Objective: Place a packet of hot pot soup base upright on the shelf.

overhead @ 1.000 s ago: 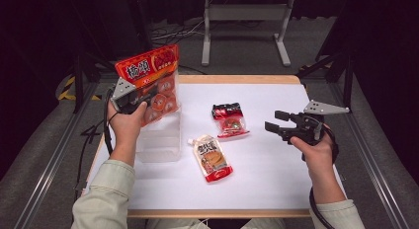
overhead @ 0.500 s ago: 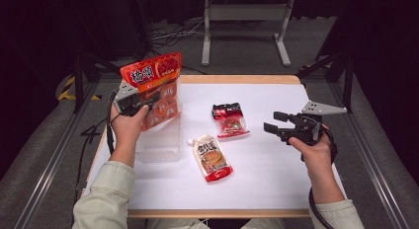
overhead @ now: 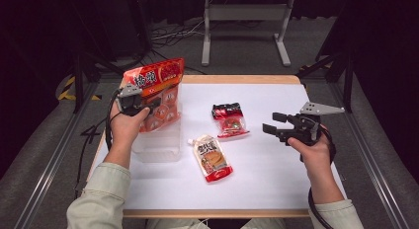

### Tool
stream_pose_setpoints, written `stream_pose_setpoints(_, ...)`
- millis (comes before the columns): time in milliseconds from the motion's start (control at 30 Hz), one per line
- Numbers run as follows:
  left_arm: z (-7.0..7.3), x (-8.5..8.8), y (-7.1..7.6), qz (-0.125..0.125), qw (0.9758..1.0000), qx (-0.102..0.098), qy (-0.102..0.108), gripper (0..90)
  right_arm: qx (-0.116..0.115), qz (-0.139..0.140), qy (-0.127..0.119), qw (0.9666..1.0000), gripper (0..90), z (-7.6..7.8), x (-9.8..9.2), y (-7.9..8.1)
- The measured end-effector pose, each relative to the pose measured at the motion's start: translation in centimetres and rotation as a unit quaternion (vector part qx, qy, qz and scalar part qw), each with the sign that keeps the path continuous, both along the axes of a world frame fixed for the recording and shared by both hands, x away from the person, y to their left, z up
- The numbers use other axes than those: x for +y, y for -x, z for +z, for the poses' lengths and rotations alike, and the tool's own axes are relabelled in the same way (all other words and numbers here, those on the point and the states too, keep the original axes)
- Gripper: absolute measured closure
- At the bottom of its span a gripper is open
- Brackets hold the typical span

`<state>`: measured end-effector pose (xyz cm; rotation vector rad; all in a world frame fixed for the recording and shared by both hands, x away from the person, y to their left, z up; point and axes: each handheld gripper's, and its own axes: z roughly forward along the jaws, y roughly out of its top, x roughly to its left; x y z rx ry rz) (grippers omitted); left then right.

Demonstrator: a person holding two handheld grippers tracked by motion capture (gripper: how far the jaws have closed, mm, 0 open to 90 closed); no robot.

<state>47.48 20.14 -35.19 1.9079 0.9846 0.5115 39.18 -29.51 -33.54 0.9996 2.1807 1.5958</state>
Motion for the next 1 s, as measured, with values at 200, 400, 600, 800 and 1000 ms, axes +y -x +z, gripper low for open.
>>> stream_pose_setpoints(200,-0.8,0.8,-0.2,0.005,0.999,0.044,0.003,69.4,0.006,0.001,0.001,1.0,31.7,-0.2,0.2,-0.1)
stream_pose_setpoints(400,-1.5,1.2,-0.2,0.005,0.998,0.063,0.004,69.4,0.011,0.004,0.003,0.9999,31.5,-0.4,0.4,-0.2)
stream_pose_setpoints(600,-1.6,1.3,-0.1,0.005,0.9982,0.059,-0.01,68.1,0.012,0.004,0.003,0.9999,31.5,-0.4,0.4,-0.2)
stream_pose_setpoints(800,-1.9,1.5,0.1,0.037,0.9973,0.062,0.015,39.2,0.012,0.001,0.001,0.9999,31.4,-0.5,0.2,-0.3)
stream_pose_setpoints(1000,-1.7,2.4,0.8,0.056,0.9974,0.04,0.02,14.9,0.015,-0.002,0.001,0.9999,31.1,-0.6,0.0,-0.3)
